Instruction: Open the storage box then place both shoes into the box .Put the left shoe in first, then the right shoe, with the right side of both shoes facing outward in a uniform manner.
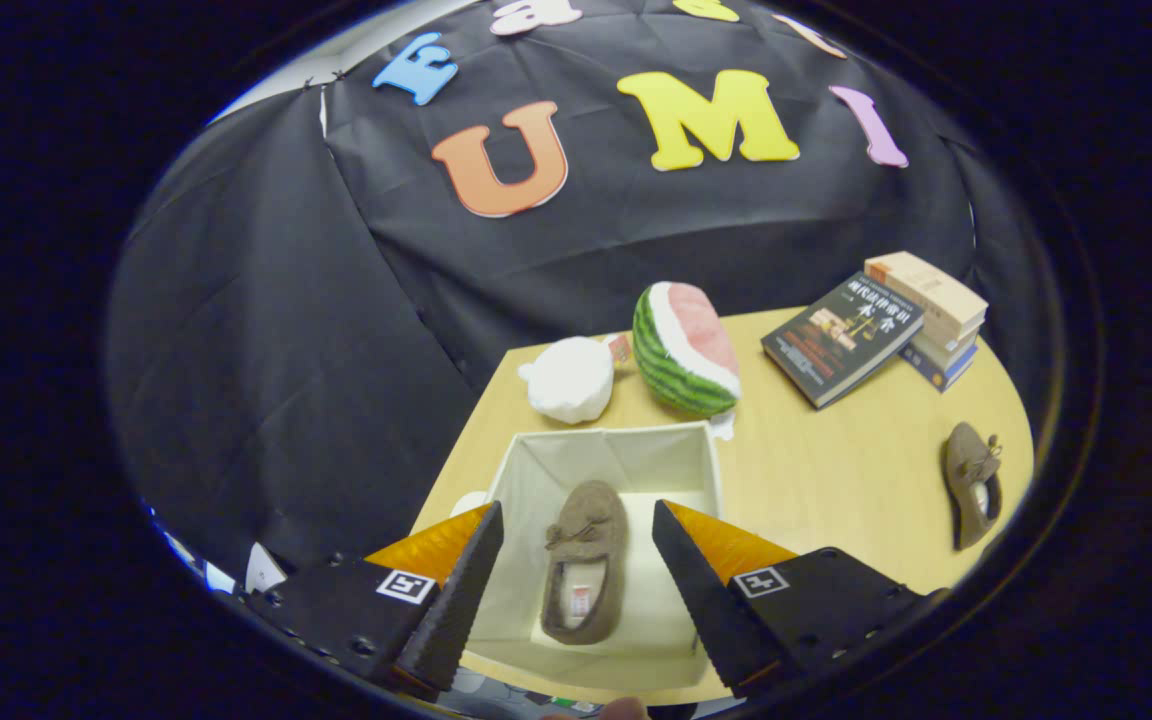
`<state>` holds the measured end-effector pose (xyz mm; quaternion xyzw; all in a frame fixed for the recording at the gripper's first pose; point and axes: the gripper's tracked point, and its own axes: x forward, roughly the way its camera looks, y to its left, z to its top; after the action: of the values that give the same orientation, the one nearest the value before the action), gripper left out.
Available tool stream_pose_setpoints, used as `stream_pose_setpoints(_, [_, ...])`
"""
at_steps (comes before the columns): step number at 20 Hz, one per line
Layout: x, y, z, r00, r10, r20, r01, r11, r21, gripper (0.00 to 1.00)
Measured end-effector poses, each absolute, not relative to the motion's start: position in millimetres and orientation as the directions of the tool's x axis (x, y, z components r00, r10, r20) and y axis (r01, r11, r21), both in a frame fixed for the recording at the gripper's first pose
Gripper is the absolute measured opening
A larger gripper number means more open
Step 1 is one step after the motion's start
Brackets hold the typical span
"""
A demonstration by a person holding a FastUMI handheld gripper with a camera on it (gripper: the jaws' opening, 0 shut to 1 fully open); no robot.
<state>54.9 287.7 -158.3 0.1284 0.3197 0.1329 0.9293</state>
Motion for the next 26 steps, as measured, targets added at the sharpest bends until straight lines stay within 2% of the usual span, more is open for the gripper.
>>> stream_pose_setpoints(3, [45,210,-137,0.803,0.284,-0.524,-0.136,0.943,0.303,0.92])
stream_pose_setpoints(8, [32,48,-129,0.857,0.136,-0.497,-0.032,0.977,0.212,0.92])
stream_pose_setpoints(15, [11,-128,-205,0.802,0.006,-0.597,0.071,0.992,0.106,0.92])
stream_pose_setpoints(20, [21,-186,-294,0.728,0.005,-0.686,0.085,0.992,0.097,0.92])
stream_pose_setpoints(26, [50,-187,-380,0.636,0.058,-0.770,0.036,0.994,0.104,0.92])
